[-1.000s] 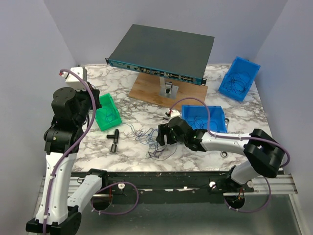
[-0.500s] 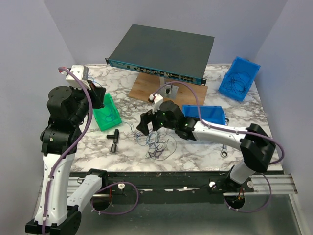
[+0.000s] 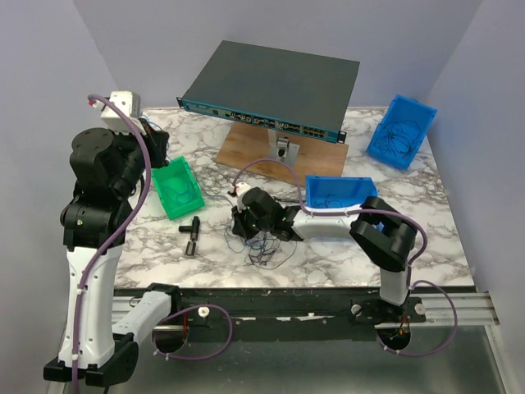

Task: Untangle the cables
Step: Untie the cable.

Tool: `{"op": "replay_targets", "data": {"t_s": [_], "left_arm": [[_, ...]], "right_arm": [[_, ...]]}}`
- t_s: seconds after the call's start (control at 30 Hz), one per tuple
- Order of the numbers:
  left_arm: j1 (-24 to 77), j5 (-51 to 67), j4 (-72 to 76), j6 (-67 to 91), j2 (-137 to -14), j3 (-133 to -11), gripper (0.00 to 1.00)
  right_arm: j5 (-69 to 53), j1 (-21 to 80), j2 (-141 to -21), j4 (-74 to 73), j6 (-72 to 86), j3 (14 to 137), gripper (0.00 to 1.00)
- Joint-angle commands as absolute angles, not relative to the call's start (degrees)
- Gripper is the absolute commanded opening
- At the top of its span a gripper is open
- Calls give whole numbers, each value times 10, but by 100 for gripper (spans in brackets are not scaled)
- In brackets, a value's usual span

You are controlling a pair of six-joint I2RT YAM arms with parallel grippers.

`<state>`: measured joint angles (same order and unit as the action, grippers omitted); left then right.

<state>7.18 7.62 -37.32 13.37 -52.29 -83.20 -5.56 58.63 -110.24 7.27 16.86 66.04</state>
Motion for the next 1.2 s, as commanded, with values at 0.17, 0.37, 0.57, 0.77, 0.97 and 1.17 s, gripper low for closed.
{"op": "replay_targets", "data": {"t_s": [0.17,0.37,0.57,0.77,0.97,1.17], "left_arm": [[40,-44,-401,95,-559,-891,0],[28,-81,-391,77,-571,-889,0],[28,-12,-380,95,-597,-862,0],[28,-81,-367,74,-635,-812,0],[27,-95,-361,66,-658,-796,0],[25,-107,-334,49,-670,-766,0]], "right_arm": [[109,578,-1067,77,222,572,1],[128,577,-1062,101,233,545,1],[111,578,-1039,188,239,490,2],[115,578,-1008,228,244,451,9],[115,578,-985,254,251,424,66],[116,578,-971,273,254,408,88]]}}
